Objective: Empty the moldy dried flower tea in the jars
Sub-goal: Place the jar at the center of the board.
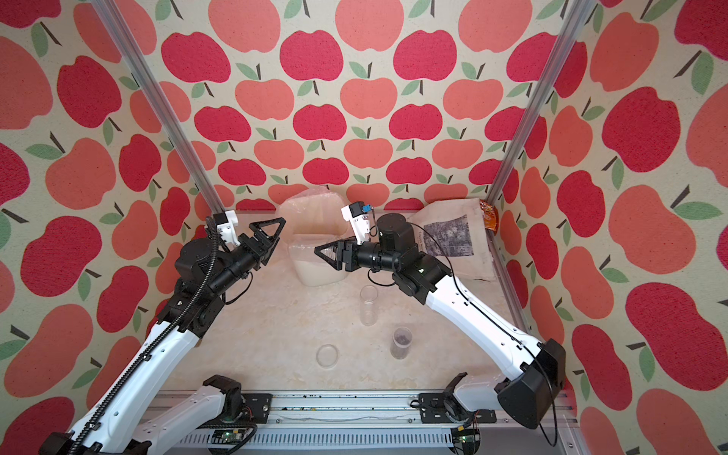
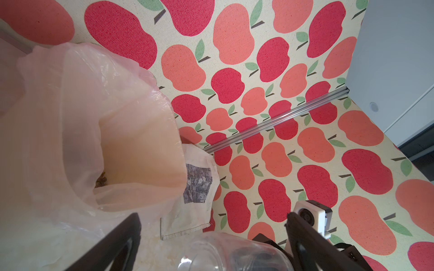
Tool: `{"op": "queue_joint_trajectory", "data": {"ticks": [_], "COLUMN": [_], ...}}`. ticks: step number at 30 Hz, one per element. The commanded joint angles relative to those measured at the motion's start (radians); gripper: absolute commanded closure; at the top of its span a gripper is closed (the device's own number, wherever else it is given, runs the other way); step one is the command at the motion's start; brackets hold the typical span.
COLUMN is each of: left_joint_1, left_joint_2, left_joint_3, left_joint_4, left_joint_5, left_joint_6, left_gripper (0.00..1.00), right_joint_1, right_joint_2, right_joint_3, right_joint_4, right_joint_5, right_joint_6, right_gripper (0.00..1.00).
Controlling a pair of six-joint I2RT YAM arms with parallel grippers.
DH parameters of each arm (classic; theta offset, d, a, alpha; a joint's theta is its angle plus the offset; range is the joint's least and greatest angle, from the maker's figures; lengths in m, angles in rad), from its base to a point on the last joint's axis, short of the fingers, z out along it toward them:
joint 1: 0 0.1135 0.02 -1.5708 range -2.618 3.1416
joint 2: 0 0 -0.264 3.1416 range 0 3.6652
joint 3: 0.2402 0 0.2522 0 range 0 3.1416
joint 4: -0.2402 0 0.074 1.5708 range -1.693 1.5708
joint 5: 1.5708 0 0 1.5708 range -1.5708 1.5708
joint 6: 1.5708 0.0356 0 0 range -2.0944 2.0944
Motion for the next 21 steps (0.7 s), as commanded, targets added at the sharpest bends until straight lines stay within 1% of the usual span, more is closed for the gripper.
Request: {"op": "queue_joint_trajectory", "data": {"ticks": [1,6,12,17,21], "left_joint_1": [0.002,0.003,0.002,0.003,0.002], "left_joint_2": [-0.02,-0.02,-0.029,-0.06,-0.091], "left_joint_3": [0.029,0.042,0.065,0.077,0.104], "left_joint_4": [-0.033,-0.058,-0.133,-0.219,-0.347], "left_joint_5": [-0.014,-0.023,-0.047,-0.089,-0.158], "left_joint_6": [0.044,0.073,0.14,0.225,0.322], "left_gripper": [0.02,0.01,0.0,0.01,0.01], "right_joint_1": [-0.006,-0.007,-0.007,-0.005,-0.001], "right_joint_2": [-0.035,-0.045,-0.058,-0.068,-0.057], "right_joint_3": [0.033,0.038,0.062,0.082,0.106], "right_joint_4": [-0.064,-0.108,-0.233,-0.322,-0.4], "right_joint_5": [0.035,0.053,0.107,0.144,0.168], "right_joint_6": [-0.072,-0.103,-0.179,-0.237,-0.283], "right_gripper": [0.62,0.62,0.63,0.63,0.64]}}
